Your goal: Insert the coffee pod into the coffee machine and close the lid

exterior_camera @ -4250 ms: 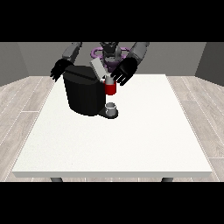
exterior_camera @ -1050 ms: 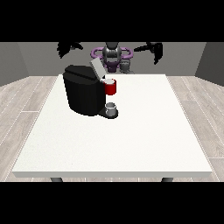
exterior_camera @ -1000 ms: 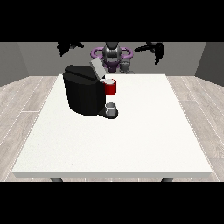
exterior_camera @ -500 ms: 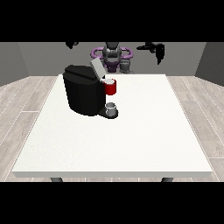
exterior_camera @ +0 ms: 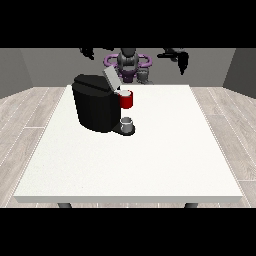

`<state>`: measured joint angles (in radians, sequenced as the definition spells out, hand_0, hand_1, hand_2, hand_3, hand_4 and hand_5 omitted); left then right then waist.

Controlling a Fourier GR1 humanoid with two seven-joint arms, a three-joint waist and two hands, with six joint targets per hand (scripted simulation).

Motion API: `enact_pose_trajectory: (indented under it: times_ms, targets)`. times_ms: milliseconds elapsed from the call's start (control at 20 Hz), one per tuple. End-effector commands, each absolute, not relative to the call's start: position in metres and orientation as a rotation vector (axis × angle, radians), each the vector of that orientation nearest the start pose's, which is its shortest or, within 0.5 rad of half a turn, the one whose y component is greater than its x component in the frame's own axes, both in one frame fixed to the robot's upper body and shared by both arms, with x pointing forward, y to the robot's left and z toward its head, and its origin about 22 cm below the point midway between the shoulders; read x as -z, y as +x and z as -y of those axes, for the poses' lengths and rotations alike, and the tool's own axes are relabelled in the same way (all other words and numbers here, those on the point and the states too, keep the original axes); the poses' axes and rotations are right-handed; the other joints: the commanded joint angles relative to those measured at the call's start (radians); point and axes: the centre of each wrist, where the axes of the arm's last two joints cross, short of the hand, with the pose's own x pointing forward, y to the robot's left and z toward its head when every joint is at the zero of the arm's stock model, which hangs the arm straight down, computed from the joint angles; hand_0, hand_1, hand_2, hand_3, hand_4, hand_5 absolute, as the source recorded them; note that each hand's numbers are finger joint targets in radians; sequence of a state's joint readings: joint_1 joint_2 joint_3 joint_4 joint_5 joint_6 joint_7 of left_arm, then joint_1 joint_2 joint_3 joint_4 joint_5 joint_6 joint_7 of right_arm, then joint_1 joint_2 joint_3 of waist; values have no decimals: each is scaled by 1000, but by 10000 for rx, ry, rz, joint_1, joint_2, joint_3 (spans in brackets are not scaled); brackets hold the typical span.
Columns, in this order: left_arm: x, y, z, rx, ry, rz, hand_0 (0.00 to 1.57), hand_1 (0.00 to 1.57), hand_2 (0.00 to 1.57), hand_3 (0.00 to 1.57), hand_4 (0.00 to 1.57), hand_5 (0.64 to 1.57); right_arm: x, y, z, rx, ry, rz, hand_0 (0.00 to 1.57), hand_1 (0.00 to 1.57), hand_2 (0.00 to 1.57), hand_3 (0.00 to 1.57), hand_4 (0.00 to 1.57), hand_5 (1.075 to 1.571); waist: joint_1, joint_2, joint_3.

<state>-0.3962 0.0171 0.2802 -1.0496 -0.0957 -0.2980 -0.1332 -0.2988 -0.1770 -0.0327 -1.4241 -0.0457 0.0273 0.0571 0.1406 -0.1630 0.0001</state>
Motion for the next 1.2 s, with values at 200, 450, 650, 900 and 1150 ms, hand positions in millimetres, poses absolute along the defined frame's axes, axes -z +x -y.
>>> enact_pose_trajectory:
  times_ms: [200, 450, 650, 900, 1150]
  targets:
    - [-6, 319, -253, 1530, -1925, 15740, 0, 0, 0, 0, 0, 1571, -51, 336, 256, -1208, -389, 16399, 0, 0, 0, 0, 0, 1571, 399, 899, 2]
    - [-2, 311, -255, 1290, -1335, 16098, 0, 0, 0, 0, 0, 1571, -63, 351, 249, -1732, 111, 16864, 0, 0, 0, 0, 0, 1571, -175, 1628, 0]
    - [-9, 310, -258, 1197, -745, 16647, 0, 0, 0, 0, 0, 1571, -67, 362, 234, -1803, 441, 17026, 0, 0, 0, 0, 0, 1571, -441, 1883, -1]
    - [-22, 300, -265, 1353, -867, 16659, 0, 0, 0, 0, 0, 1571, -61, 371, 232, -2066, -102, 16792, 0, 0, 0, 0, 0, 1571, -153, 1853, 0]
    - [-33, 316, -276, 987, -780, 17067, 0, 0, 0, 0, 124, 1571, -89, 384, 224, -2812, 372, 17163, 0, 0, 0, 0, 0, 1571, -507, 2286, -2]
